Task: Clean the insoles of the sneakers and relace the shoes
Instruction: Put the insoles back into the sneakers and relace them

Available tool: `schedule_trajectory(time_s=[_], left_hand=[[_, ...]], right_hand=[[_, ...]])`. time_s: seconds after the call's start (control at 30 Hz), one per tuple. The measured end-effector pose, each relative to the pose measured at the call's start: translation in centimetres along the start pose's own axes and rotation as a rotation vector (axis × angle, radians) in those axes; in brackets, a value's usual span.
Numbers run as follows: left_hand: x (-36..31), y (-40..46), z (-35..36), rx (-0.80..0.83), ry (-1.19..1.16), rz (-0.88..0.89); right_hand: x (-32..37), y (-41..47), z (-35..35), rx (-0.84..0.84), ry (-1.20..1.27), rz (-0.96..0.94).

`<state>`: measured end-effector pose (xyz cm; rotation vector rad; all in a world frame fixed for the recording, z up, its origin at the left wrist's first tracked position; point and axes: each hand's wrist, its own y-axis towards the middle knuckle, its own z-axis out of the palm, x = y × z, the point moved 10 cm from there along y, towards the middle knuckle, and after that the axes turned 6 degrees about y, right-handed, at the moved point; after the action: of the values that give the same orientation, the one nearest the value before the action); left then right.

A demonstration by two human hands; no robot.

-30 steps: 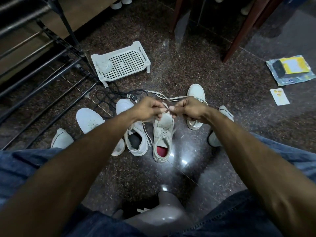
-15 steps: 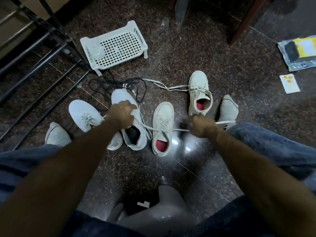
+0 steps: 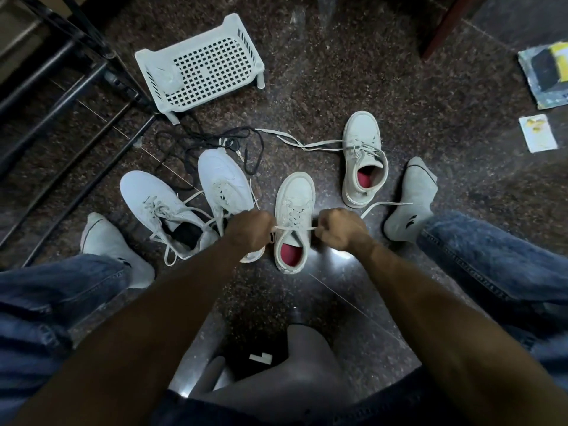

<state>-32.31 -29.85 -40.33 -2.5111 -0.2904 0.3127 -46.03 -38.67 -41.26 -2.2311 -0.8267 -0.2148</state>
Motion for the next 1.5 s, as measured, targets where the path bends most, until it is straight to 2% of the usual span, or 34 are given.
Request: schedule_trajectory(time_s=[0.07,0.13,0.2,0.27,0.33,0.4,0.5,0.57,0.63,0.73,0.87,0.93,1.03,1.1,1.17,1.27,1.37,1.5], left_hand=[[-0.1,0.4,-0.4,0.052,0.062,-0.016],[0.0,1.2,-0.1,0.120,0.089,-0.041],[0.3,2.2,0.7,0.218,-0.075,-0.066],[1.0,3.1,0.6,0.248,-0.518,-0.155],[1.9,3.4,0.0,0.158,-1.068,-0.310],[1.7,3.3,-0.2,0.096,-1.424,-0.381],[-0.6,3.3,0.5,0.046,-1.972,-0.458],[-1.6,3.3,1.3,-0.050,-2.208,-0.544],[-2.3,3.2,2.5,-0.120,-2.298,-0.611],[-2.8,3.2,3.9,-0.101,-2.274,-0.650],[-0.3,3.2,5.7,-0.099,-2.059,-0.697],[0.5,3.3,6.3,-0.085,-1.910,-0.665],[-1.0,4.0,4.4,-0.054,-1.463,-0.393],[-3.4,4.4,2.8,-0.026,-1.172,-0.174],[-5.3,4.3,2.5,0.024,-0.997,-0.022],[-5.6,4.1,2.8,0.078,-1.000,-0.022],[-5.4,4.2,2.4,0.073,-1.088,-0.091],[-4.5,4.1,2.1,0.026,-1.253,-0.178]], right_hand=[[-1.0,-0.1,0.1,0.105,-0.004,0.001],[-1.7,-0.2,0.7,0.175,0.117,0.057],[-1.8,0.0,0.9,0.168,0.358,0.121],[-1.6,-0.1,0.7,0.134,0.738,0.173],[-1.6,-0.4,-0.3,0.040,1.106,0.212],[-1.4,-0.4,-1.4,-0.103,1.372,0.210],[-1.5,0.1,-2.2,-0.333,1.644,0.220],[-1.2,0.6,-1.7,-0.403,1.826,0.271],[-0.1,1.0,-1.0,-0.402,2.012,0.309],[0.8,1.5,0.0,-0.375,2.025,0.362],[-1.4,1.7,0.2,-0.384,1.749,0.427],[-2.9,1.5,0.0,-0.392,1.641,0.450],[-3.6,1.0,0.5,-0.376,1.663,0.513],[-2.7,1.3,0.9,-0.328,1.833,0.536],[-1.2,1.9,0.6,-0.291,2.006,0.545],[0.4,2.2,0.1,-0.253,2.112,0.586],[1.7,2.5,-1.1,-0.235,2.165,0.541],[0.4,2.3,-4.1,-0.385,1.982,0.398]])
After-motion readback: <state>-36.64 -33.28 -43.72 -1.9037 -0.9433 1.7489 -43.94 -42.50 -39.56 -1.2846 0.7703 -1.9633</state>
